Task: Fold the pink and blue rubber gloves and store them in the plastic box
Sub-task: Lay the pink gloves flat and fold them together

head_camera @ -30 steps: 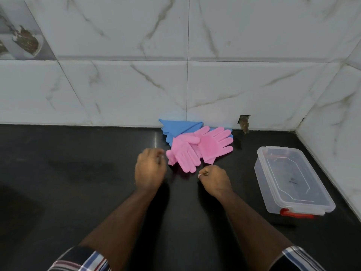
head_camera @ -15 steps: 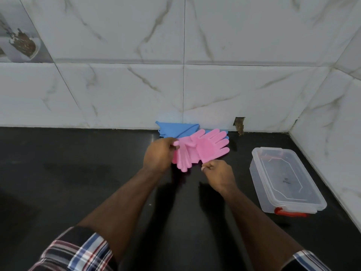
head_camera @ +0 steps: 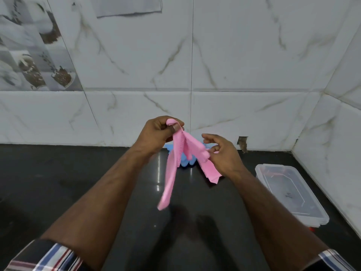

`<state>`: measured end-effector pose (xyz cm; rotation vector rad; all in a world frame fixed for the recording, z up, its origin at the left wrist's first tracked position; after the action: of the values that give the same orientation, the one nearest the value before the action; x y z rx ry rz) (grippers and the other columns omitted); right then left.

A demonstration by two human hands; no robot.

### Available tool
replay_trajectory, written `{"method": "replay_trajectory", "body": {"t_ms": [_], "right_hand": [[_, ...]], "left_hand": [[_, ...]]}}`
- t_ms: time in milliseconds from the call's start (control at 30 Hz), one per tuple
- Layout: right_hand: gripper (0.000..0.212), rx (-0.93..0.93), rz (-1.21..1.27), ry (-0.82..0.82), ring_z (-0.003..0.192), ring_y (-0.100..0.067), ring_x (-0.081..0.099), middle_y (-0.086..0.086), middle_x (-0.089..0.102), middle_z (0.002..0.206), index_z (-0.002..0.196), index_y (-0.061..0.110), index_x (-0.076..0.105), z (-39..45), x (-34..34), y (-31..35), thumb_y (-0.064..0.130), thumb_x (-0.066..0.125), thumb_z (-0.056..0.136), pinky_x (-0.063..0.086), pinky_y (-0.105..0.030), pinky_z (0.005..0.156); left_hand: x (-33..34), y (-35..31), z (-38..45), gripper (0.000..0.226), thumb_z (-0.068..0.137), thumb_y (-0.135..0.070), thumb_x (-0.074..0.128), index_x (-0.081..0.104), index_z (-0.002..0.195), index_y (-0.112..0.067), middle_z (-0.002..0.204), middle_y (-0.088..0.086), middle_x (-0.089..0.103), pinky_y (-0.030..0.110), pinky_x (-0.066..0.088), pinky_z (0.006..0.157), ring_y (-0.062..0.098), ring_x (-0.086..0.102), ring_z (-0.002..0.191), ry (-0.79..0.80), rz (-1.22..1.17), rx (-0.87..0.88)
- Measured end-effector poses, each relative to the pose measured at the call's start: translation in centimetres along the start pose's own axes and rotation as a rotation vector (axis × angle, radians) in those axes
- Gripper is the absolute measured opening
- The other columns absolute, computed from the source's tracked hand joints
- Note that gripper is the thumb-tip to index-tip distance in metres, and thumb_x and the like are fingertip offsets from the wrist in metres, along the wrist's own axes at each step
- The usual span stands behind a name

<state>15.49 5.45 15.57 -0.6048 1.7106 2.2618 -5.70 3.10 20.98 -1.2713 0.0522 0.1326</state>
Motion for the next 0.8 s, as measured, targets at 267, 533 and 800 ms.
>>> {"method": "replay_trajectory", "body": {"t_ms": [267, 533, 800], "right_hand": [[0.046, -0.110, 0.039, 0.407, 0.106, 0.006, 0.059, 0.018, 0.067, 0.119, 0.125, 0.027, 0.066, -2.0, -0.5, 4.4, 0.015, 0.077, 0.083, 0.047, -0.009, 0.083], [0.006, -0.128, 0.024, 0.120, 0.073, -0.010, 0.066, 0.007, 0.072, 0.078, 0.081, 0.023, 0.073, -2.3, -3.4, 6.8, 0.026, 0.073, 0.086, 0.047, -0.023, 0.062], [0.022, 0.092, 0.220, 0.210, 0.081, -0.023, 0.072, -0.008, 0.076, 0.089, 0.096, 0.012, 0.067, -2.2, -4.6, 7.2, 0.026, 0.076, 0.082, 0.055, -0.042, 0.077]], "left_hand": [[-0.1, -2.4, -1.9, 0.014, 0.098, -0.009, 0.054, 0.067, 0.096, -0.012, 0.082, 0.000, 0.069, 0.025, 0.056, 0.068, 0.016, 0.066, 0.077, 0.209, -0.258, -0.180], [-2.2, -3.8, -1.3, 0.030, 0.090, -0.019, 0.070, 0.066, 0.119, -0.028, 0.111, -0.008, 0.069, 0.033, 0.052, 0.088, 0.010, 0.065, 0.101, -0.139, 0.221, 0.033], [5.0, -4.5, -4.7, 0.082, 0.075, -0.061, 0.069, 0.039, 0.146, -0.037, 0.147, -0.011, 0.047, 0.038, 0.041, 0.105, 0.015, 0.046, 0.131, 0.290, 1.073, 0.456]]}}
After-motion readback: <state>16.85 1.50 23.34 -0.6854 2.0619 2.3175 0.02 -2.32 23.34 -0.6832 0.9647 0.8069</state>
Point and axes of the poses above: each hand's wrist, its own z-axis towards the middle knuckle, its own x-axis out of the palm, y = z × x, the point moved 3 cm from there along z, towards the middle knuckle
